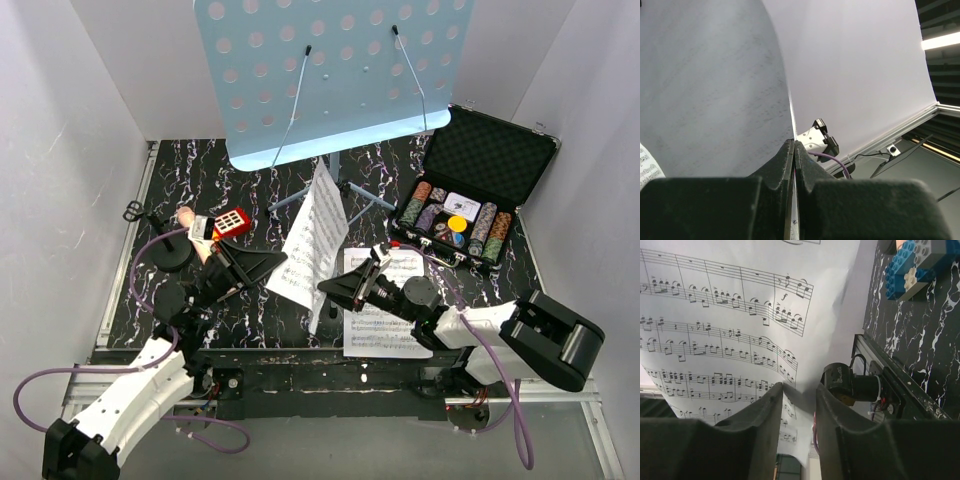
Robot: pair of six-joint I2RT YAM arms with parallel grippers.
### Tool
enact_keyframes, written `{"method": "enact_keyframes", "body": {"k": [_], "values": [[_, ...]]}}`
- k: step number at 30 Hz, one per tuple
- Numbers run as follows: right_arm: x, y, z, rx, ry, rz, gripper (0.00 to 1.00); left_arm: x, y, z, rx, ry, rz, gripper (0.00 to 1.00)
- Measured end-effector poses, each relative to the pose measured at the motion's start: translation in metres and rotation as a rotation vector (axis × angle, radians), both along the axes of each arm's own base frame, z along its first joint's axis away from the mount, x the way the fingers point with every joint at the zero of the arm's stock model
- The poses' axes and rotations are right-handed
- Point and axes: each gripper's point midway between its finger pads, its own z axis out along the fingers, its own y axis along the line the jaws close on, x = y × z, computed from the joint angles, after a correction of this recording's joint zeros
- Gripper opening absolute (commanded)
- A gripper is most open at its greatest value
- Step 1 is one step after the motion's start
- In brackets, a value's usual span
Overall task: Pack up the instrument practice props
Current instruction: Pick up the sheet music from the music stand.
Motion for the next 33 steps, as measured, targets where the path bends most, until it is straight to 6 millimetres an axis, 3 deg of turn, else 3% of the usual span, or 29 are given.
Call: {"method": "enact_keyframes", "body": {"k": [6, 9, 12, 16, 19, 23, 26, 33], "values": [[-0.001, 0.000, -0.003, 0.004, 0.008, 0.004, 0.11, -0.006, 0.004, 0.001, 0.005, -0.003, 0.011, 0.03], [-0.005, -0.006, 0.004, 0.022, -0.018, 0.003, 0.01, -0.007, 0.007, -0.001, 0.014, -0.002, 0.029, 0.31], [-0.011, -0.014, 0.024, 0.059, -0.076, 0.002, 0.01, -0.004, 0.007, -0.007, 0.037, 0.008, 0.051, 0.49], [-0.023, -0.032, 0.052, 0.078, -0.174, -0.015, 0.01, 0.004, 0.006, -0.022, 0.090, 0.036, 0.079, 0.64], [-0.030, -0.048, 0.055, -0.003, -0.218, -0.042, 0.01, 0.010, 0.006, -0.035, 0.137, 0.063, 0.108, 0.76], [-0.027, -0.069, 0.051, -0.224, -0.198, -0.108, 0.01, 0.020, 0.013, -0.054, 0.193, 0.129, 0.182, 0.79], [-0.026, -0.093, 0.032, -0.395, -0.151, -0.159, 0.01, 0.025, 0.021, -0.063, 0.229, 0.163, 0.244, 0.79], [-0.041, -0.157, -0.075, -0.905, 0.021, -0.167, 0.01, 0.036, 0.038, -0.069, 0.374, 0.203, 0.373, 0.79]]}}
